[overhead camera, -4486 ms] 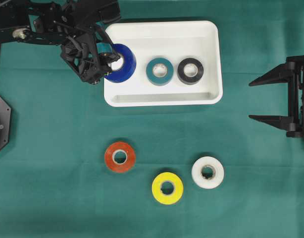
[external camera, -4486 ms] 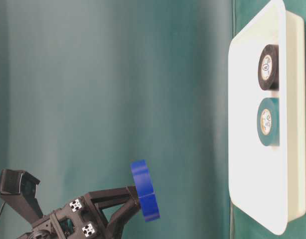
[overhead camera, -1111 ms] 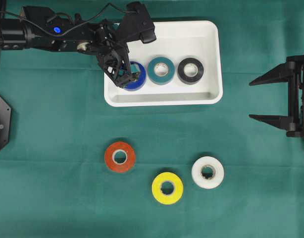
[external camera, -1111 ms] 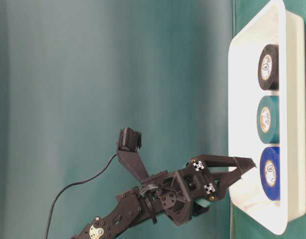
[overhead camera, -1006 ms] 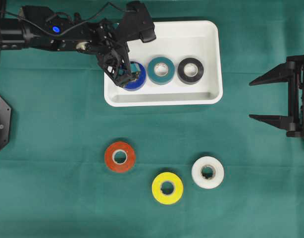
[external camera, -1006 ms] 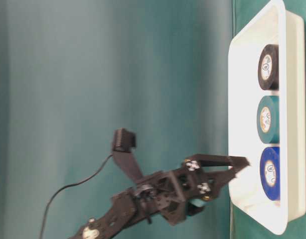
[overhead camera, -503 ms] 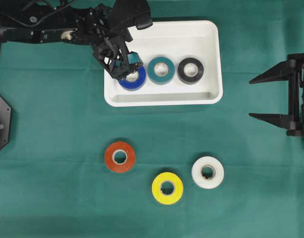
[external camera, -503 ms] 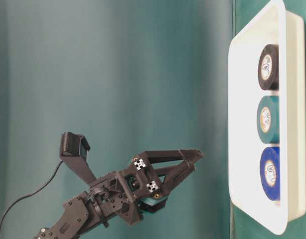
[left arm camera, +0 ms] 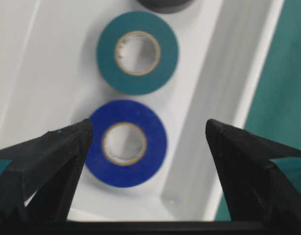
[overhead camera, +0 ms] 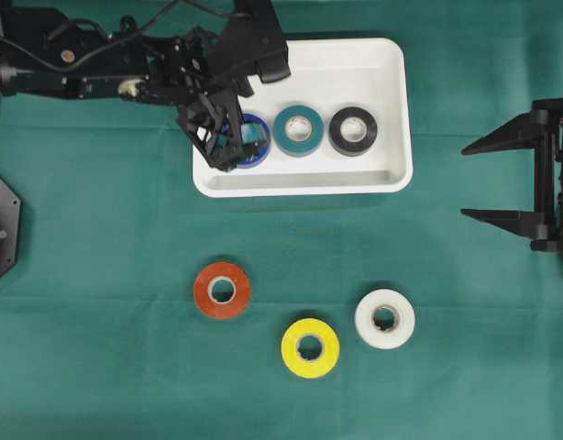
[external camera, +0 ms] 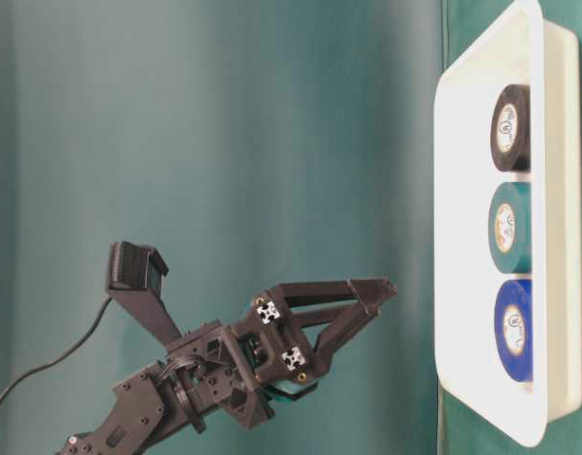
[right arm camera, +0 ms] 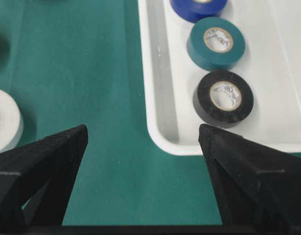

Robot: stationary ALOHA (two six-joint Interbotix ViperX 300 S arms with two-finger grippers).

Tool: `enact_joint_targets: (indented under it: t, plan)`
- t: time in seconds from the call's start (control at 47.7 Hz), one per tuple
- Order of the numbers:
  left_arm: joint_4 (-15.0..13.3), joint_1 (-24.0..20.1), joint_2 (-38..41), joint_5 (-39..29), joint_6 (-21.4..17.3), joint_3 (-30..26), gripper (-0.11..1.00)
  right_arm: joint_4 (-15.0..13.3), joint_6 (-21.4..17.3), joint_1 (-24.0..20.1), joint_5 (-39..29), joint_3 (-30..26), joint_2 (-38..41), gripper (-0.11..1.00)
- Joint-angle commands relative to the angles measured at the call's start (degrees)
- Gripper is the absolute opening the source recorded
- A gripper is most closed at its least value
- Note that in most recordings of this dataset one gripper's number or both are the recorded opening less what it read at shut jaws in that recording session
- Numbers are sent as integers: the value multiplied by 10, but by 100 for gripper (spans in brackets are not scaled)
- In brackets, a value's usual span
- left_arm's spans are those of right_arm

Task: Pick up the tape from a random location and place it into the white case.

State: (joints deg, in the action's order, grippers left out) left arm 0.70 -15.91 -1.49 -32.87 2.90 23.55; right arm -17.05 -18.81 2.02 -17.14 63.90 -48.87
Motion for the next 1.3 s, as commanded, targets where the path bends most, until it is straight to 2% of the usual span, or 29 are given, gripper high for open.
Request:
enact_joint_targets:
  t: [0.0, 0.189, 0.335, 0.901, 1.111, 1.279]
  plan:
    - [-1, 21, -17, 6, 2, -8, 100, -1, -1, 1, 2, -16, 2, 89]
    - [-1, 89, -17, 33, 4, -3, 100, -1, -2, 1, 2, -16, 2, 89]
    - [-1, 124, -16, 51, 4, 1, 100, -1, -2, 1, 2, -16, 2, 89]
    - [-1, 132, -26, 60, 1, 8, 100, 0, -4, 1, 2, -19, -1, 89]
    - [-1, 137, -60, 60, 1, 19, 100, -1, -4, 1, -7, -26, -15, 89]
    - [-1, 139, -105, 62, 1, 49, 100, -1, -4, 1, -15, -30, -26, 89]
